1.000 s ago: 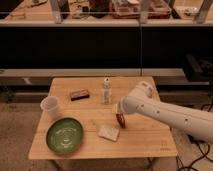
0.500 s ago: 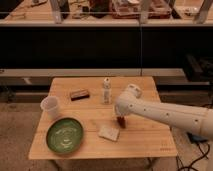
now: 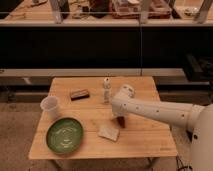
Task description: Place the pepper on the white sponge
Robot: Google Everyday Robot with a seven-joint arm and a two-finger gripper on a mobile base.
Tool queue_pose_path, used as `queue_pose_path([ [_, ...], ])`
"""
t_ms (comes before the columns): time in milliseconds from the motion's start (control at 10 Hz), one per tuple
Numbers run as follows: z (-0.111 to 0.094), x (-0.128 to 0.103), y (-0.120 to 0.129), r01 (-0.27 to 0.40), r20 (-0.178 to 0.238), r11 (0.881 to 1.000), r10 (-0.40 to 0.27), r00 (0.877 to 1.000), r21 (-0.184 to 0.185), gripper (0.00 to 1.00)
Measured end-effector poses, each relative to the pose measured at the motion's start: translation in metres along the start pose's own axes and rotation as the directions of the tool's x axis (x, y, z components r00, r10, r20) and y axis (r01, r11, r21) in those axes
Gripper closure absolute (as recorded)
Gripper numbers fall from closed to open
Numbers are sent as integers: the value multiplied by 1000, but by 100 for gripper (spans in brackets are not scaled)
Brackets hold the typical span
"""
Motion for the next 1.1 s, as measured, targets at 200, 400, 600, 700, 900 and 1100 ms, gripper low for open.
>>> queue_pose_path([
  [200, 4, 1, -4, -31, 16, 999, 30, 999, 26, 62],
  [400, 1, 1, -8, -61, 22, 996, 60, 998, 66, 63],
  [600, -12, 1, -15, -57, 14, 994, 56, 998, 96, 63],
  [700, -25, 1, -23, -37, 0, 993, 38, 999, 112, 63],
  [900, -55, 2, -34, 10, -52, 990, -3, 999, 139, 63],
  [1100, -96, -2, -51, 101, -131, 979, -78, 988, 176, 63],
])
